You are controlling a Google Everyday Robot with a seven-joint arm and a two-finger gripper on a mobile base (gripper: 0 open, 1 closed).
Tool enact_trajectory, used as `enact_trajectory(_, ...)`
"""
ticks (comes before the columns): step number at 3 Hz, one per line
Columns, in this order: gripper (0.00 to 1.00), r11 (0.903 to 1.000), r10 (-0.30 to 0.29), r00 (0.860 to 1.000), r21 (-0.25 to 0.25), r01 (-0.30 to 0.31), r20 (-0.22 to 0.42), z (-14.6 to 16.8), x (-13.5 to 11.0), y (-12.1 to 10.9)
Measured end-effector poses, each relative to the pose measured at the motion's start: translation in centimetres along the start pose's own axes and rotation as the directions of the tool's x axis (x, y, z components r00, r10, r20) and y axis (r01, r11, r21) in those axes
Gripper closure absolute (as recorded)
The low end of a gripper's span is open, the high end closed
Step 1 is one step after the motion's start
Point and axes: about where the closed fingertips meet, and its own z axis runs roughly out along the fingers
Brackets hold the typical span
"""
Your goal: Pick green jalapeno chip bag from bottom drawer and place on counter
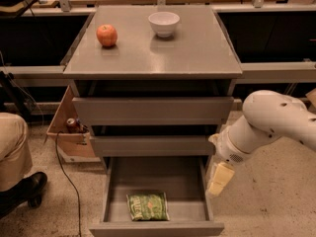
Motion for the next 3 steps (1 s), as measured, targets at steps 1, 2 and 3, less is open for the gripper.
enact_trajectory(1, 0.00, 1.0000, 0.001, 1.000, -0.004, -0.001, 0.005, 0.3, 0.0, 0.0)
enact_trajectory(2, 0.00, 0.9983, 0.019, 0.997, -0.056, -0.014, 0.078, 4.3, -0.6, -0.1)
enact_trajectory(3, 0.00, 0.9963, 0.021, 0.988, -0.085, -0.008, 0.151, 9.5, -1.1, -1.2)
